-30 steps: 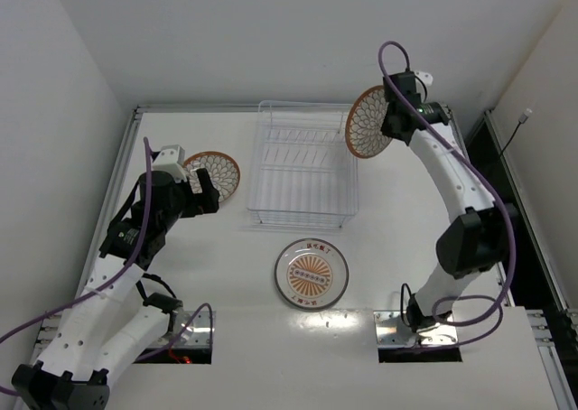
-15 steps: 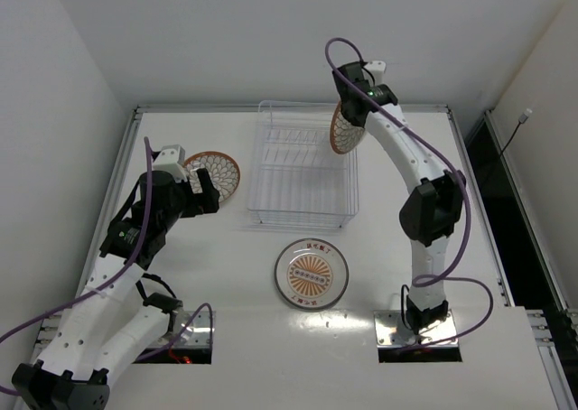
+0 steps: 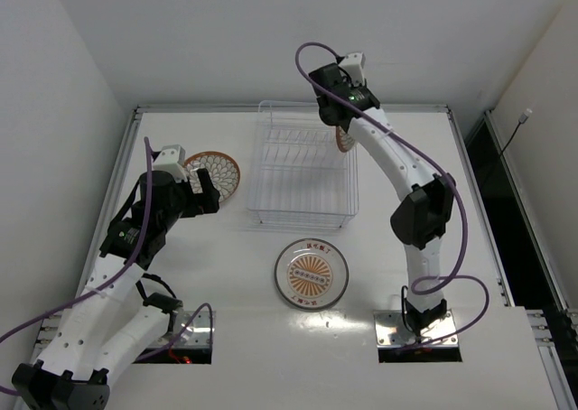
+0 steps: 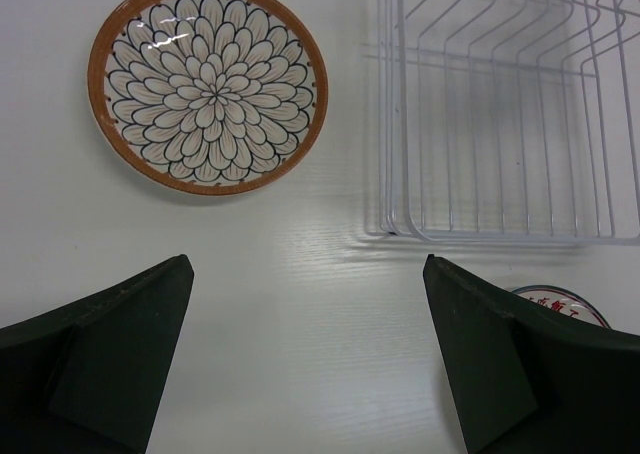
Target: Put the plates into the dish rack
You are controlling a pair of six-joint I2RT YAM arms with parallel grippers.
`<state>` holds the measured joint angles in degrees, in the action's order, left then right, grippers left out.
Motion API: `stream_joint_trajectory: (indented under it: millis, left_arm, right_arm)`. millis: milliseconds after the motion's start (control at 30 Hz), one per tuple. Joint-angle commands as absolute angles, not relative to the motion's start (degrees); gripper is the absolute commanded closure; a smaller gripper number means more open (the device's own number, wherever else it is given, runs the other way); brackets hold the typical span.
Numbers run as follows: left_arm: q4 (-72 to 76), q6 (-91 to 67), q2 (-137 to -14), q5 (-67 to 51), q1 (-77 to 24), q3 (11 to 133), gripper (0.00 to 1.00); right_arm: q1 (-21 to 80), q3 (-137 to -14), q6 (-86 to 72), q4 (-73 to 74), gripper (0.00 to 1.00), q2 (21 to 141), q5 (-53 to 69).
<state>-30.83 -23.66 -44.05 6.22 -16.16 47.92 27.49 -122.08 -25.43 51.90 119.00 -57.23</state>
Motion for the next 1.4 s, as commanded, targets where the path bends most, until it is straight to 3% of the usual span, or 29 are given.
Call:
stream_joint_trajectory:
  millis: [0, 133, 700, 1167, 1367]
  left_arm:
    - [-30.1, -24.3, -43.9, 5.8, -16.6, 48.0, 0.0]
    - [-30.1, -24.3, -43.9, 5.8, -16.6, 48.0, 0.0]
    - [-30.1, -24.3, -43.9, 5.3, -16.6, 48.0, 0.0]
    - [-30.1, -24.3, -43.9, 5.3, -16.6, 48.0, 0.0]
    - [-30.1, -24.3, -43.9, 5.3, -16.6, 48.0, 0.0]
  right_arm:
    - [30.1, -127.9, -16.0, 39.8, 1.0, 116.0, -69.6]
    - [32.2, -127.9, -9.1, 35.6, 1.0, 118.1, -76.1]
    - [32.7, -122.5, -4.5, 31.4, 1.0, 121.2, -79.6]
    - [35.3, -120.9, -11.2, 37.2, 1.0, 125.9, -77.3]
    - [36.9, -119.9, -16.7, 40.7, 0.93, 127.7, -77.3]
